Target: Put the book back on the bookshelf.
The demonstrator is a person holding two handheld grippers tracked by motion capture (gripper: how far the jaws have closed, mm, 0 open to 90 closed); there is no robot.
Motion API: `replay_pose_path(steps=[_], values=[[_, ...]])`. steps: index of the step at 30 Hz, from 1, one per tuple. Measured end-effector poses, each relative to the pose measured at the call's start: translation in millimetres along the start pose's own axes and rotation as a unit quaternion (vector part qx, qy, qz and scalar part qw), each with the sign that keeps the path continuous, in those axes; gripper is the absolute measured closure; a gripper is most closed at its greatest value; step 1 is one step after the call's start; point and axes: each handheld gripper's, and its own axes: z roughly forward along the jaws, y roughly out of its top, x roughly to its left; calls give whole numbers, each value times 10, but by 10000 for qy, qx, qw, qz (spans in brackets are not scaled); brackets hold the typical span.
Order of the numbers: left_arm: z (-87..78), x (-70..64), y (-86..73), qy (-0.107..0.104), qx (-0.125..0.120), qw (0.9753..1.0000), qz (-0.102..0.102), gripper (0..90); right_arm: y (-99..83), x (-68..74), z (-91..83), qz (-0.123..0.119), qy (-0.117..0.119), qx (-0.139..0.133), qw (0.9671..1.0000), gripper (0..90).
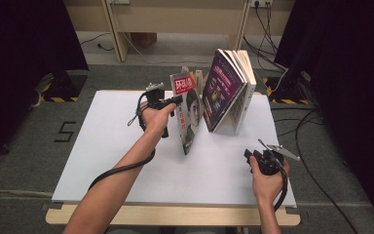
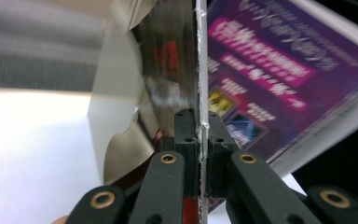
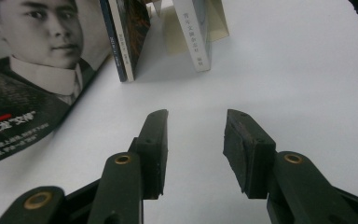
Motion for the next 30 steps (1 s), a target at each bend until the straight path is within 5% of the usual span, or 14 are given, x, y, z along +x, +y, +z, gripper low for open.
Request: replay_pose_path(steps=[5, 8, 15, 23, 28, 30], values=[[-144, -244, 197, -139, -401, 9967, 690, 863, -1, 13, -6, 11, 5, -31, 10000, 600], [-192, -320, 300, 19, -714, 9930, 941, 863, -2, 28, -3, 21, 1, -41, 10000, 600], [-123, -277, 370, 103, -1260, 9851, 1167, 863, -4, 26, -2, 10, 5, -53, 10000, 601], [48, -91, 183, 409, -1572, 9760, 1448, 860, -17, 8, 4, 32, -5, -39, 10000, 601], [-26, -50, 124, 382, -1538, 9752, 1545, 855, -14, 1, 4, 14, -2, -34, 10000, 601], [-53, -41, 105, 368, -1492, 9766, 1504, 851, -15, 9, 5, -51, -11, -42, 10000, 602]])
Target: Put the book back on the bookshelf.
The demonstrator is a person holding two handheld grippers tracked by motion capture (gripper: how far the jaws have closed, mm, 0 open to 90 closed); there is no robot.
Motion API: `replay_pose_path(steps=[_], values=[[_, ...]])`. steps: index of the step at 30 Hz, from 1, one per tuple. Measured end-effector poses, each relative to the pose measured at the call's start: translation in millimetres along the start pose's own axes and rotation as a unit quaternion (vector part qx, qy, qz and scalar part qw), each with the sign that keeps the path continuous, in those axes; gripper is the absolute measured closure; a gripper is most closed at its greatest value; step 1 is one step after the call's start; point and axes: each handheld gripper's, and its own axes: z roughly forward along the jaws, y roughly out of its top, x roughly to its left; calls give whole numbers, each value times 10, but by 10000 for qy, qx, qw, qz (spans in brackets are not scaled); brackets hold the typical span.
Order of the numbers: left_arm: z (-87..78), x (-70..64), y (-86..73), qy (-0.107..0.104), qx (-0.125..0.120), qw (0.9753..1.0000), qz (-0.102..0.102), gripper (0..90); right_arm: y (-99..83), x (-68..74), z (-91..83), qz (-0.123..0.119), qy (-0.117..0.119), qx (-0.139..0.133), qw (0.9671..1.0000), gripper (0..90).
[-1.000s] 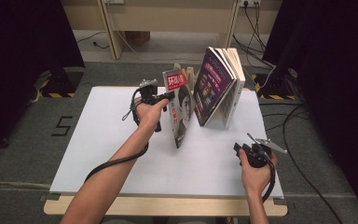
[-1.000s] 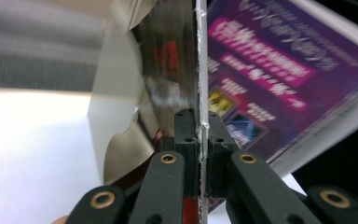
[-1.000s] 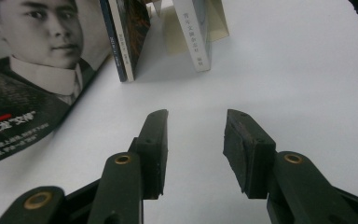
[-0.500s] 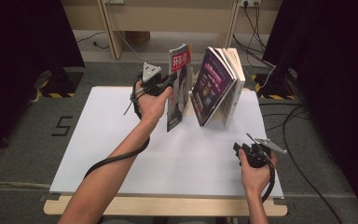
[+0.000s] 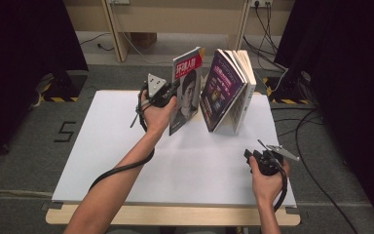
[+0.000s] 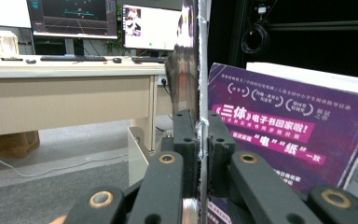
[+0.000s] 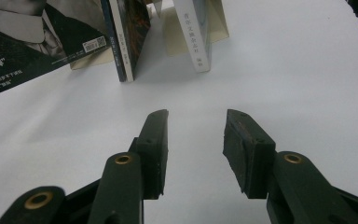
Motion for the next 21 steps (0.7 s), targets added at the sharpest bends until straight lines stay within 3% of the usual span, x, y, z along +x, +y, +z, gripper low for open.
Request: replay_pose_path(steps=[8, 16, 21], values=[[-41, 83, -46, -108, 235, 9985, -487, 805, -12, 17, 8, 26, 11, 27, 10000, 601], [-32, 156, -120, -73, 537, 9958, -735, 801, -13, 14, 12, 20, 8, 43, 10000, 600], [-41, 133, -52, -147, 635, 9941, -864, 829, -17, -6, 6, 11, -12, 28, 10000, 600]])
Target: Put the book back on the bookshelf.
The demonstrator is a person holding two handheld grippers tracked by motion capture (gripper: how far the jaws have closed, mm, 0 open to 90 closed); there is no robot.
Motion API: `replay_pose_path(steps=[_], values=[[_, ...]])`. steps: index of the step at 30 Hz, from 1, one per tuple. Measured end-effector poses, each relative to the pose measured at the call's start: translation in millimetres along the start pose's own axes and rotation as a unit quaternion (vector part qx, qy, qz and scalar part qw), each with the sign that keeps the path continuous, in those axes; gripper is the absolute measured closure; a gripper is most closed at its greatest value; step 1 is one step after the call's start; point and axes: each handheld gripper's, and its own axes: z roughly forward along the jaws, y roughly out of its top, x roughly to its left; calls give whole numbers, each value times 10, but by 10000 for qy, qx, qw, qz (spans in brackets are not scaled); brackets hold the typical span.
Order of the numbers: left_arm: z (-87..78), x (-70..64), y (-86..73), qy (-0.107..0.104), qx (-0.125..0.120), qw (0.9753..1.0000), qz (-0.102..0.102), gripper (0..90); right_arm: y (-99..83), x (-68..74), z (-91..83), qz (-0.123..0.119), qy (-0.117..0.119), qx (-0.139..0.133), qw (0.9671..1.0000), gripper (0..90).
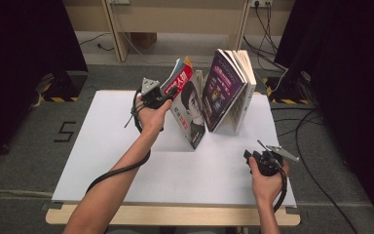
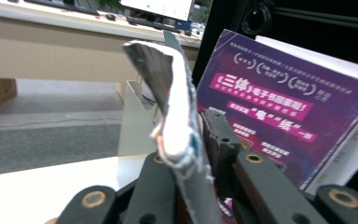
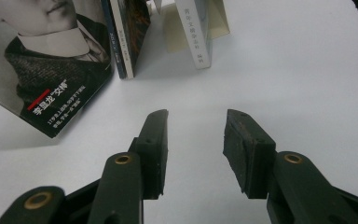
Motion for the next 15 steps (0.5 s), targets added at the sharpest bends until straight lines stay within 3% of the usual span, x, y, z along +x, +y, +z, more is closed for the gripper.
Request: replay_pose_path(steps=[2, 5, 15], values=[[-11, -16, 36, -67, -11, 10000, -69, 848, 0, -1, 2, 9, 12, -4, 10000, 600], [-26, -62, 103, -130, -36, 9999, -10, 860, 10, 6, -5, 38, 41, 21, 10000, 600], [-37, -91, 173, -93, -60, 9999, 31, 862, 10, -15, -21, 38, 67, 2, 10000, 600]])
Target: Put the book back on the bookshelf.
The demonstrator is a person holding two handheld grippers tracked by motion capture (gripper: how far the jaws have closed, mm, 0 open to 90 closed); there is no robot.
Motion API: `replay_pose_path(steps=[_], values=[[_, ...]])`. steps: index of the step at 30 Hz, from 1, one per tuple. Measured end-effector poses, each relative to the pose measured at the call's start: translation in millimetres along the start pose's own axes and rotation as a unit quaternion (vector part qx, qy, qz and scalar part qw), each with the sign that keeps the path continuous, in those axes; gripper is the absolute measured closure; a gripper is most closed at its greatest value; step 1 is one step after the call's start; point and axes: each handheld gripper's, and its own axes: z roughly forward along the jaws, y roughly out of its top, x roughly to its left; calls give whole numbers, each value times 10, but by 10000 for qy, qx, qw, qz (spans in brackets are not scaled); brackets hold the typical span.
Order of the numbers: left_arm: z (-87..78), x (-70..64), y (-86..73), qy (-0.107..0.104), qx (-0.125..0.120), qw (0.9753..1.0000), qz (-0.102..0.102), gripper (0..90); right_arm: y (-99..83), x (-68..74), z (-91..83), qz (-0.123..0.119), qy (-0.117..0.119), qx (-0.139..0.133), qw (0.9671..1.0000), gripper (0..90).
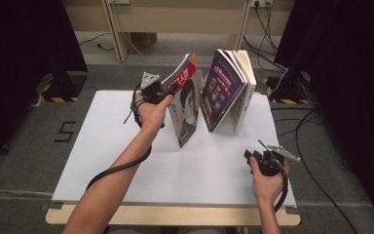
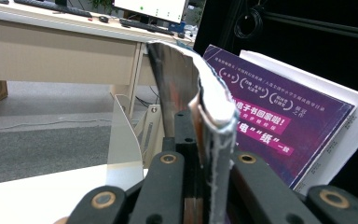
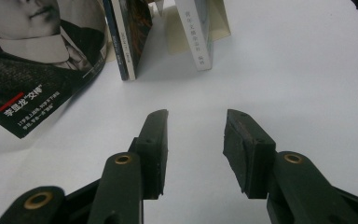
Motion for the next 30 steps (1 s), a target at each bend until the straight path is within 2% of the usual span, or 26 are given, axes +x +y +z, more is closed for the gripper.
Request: replay_pose_path(steps=[16, 20, 25, 29, 30], values=[[51, -65, 104, -22, -124, 9996, 266, 862, -2, -8, -9, 66, -6, -10, 10000, 600], [97, -57, 149, 14, -206, 9993, 302, 863, -8, -2, -8, 68, -11, 10, 10000, 600], [198, -66, 200, -13, -348, 9984, 439, 862, -6, -11, 0, 75, -24, 5, 10000, 600], [304, -53, 165, 20, -409, 9976, 552, 862, -8, -26, 5, 109, -41, 9, 9999, 600], [320, -49, 148, 44, -414, 9976, 561, 862, -8, -40, 8, 50, -46, -11, 10000, 600]])
